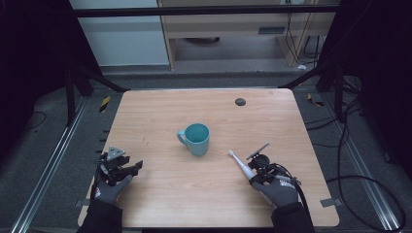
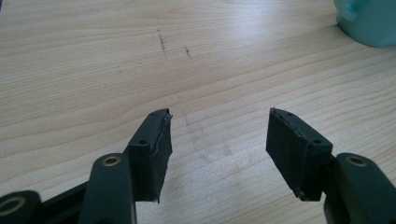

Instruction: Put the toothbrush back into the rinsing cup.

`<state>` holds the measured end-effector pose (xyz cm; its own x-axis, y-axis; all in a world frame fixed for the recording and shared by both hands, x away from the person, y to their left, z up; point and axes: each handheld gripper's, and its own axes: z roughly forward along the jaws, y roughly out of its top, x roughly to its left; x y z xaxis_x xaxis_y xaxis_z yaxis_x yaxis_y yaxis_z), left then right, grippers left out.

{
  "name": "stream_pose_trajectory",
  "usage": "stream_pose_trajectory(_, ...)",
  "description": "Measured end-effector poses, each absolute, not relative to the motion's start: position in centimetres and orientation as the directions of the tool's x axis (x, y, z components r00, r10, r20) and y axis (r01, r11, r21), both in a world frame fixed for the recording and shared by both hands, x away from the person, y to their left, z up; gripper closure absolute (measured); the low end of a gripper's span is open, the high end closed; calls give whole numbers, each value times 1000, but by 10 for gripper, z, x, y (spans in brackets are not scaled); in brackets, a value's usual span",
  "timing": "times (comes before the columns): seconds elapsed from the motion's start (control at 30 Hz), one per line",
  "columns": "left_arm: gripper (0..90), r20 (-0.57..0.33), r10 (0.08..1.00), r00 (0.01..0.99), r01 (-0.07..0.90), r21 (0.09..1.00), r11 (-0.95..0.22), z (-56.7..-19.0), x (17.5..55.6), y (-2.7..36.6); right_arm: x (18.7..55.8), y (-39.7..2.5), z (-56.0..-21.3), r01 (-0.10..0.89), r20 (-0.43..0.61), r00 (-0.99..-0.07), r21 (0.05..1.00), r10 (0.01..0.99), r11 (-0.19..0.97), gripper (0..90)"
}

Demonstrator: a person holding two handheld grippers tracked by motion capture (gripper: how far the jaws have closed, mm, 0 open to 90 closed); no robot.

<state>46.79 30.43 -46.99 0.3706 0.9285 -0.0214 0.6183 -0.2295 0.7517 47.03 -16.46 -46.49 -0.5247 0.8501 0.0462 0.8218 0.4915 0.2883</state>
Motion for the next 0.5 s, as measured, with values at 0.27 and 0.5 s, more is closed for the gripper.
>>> stream_pose_trajectory(0.27, 394, -23, 929, 370, 618, 752, -228, -470, 468, 304, 466, -171, -443, 777, 96, -510, 479, 855, 409, 663)
stream_pose_trajectory(0.5, 393, -23, 929, 370, 618, 752, -227, -469, 468, 304, 466, -173, -422, 715, 124, -477, 630, 870, 302, 663)
